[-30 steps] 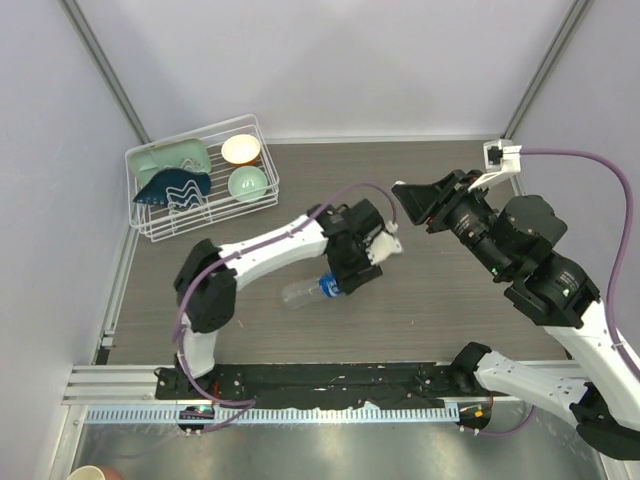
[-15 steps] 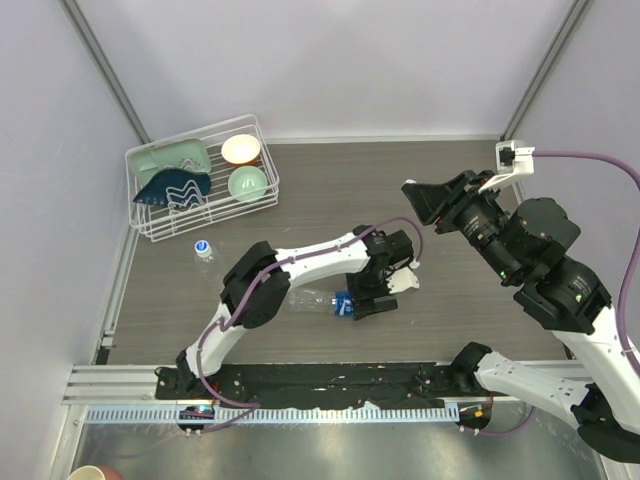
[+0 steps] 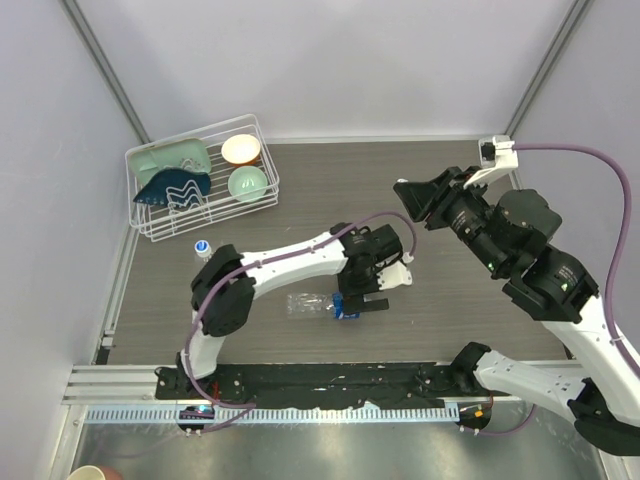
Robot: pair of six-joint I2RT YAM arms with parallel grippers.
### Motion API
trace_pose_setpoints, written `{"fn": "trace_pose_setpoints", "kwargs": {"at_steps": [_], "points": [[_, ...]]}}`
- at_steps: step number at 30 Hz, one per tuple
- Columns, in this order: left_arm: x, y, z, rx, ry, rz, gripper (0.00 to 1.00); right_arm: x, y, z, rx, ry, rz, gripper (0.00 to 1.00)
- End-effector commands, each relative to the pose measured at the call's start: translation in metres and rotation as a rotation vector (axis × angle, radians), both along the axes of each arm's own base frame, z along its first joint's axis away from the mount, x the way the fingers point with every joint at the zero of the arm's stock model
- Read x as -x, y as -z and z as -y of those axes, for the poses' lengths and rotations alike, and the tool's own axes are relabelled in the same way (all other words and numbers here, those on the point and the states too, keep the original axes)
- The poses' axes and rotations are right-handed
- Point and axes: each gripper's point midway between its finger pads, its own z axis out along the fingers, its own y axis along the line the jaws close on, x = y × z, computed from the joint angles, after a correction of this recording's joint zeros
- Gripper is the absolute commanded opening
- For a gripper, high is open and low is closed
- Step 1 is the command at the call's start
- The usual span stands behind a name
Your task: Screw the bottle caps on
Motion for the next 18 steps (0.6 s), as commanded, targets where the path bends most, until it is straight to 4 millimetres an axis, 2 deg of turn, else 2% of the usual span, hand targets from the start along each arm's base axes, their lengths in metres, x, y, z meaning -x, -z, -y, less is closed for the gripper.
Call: {"fn": "trace_pose_setpoints", "kwargs": {"at_steps": [1,5,7,8,9,14,18], "points": [[-0.007,-0.047,-0.005,0.1,0.023,0.112,1.0,0.002,-0.019,0.004,-0.004,0.003,0.04,0.06],[-0.003,-0.069,-0.019,0.121,0.011,0.142,1.0,0.002,-0.019,0.004,-0.001,0.005,0.037,0.07],[-0.004,-0.069,-0.035,0.072,0.01,0.164,1.0,0.002,-0.019,0.002,0.0,-0.001,0.034,0.07],[-0.001,-0.06,-0.045,0.039,0.016,0.163,1.0,0.001,-0.02,0.002,-0.001,-0.001,0.032,0.07],[-0.002,-0.063,-0.053,0.039,0.017,0.187,1.0,0.001,-0.019,0.0,-0.002,-0.004,0.03,0.07],[0.003,-0.046,-0.081,0.013,0.019,0.169,1.0,0.0,-0.019,-0.002,-0.001,-0.012,0.022,0.07],[-0.006,-0.035,-0.1,0.01,-0.036,0.125,1.0,0.0,-0.018,-0.003,-0.003,-0.012,0.018,0.07]]}}
